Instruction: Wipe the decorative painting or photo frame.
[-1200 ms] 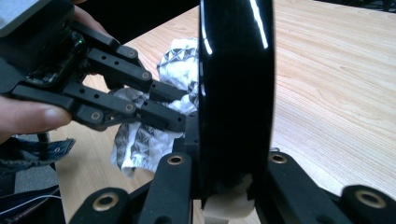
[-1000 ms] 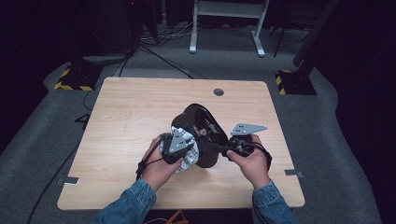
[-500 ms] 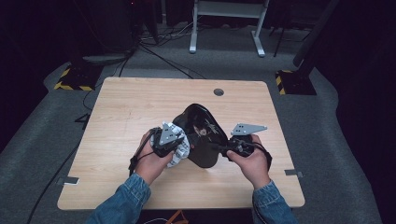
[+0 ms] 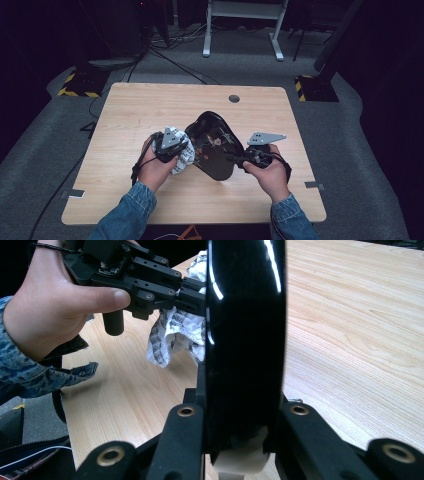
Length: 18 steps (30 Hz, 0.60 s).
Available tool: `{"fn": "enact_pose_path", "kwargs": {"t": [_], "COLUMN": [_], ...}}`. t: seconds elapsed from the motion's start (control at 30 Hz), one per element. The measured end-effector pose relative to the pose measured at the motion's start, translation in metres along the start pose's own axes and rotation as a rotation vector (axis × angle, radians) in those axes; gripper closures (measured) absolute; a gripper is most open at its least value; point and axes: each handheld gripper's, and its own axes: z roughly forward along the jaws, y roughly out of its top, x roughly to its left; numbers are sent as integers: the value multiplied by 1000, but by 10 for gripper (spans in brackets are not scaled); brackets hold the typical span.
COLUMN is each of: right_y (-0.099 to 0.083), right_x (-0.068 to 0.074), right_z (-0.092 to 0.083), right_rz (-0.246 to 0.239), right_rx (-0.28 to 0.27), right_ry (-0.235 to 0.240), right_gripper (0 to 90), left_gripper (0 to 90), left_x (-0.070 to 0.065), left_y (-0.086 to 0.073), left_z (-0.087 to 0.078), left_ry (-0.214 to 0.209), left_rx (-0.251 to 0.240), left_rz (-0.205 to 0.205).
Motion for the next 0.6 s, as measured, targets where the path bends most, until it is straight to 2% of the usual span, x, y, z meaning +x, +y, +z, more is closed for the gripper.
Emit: {"fn": "enact_pose_path", "kwargs": {"t": [0.13,0.23,0.6], "right_y": [0,0,0], "right_x": [0,0,0], "right_z": [0,0,0], "right_rz": [-2,0,5], "right_rx": [-1,-1,-1], "right_ry": [-3,-3,-7], "right_gripper": [797,796,796], "left_gripper": [812,811,811], "left_x": [-6,-14,-42], "left_y": [1,1,4], "left_z": [0,1,5], "left_ry": [18,-7,-73], "left_rx": [13,13,3], "left_rz": [23,20,55]}}
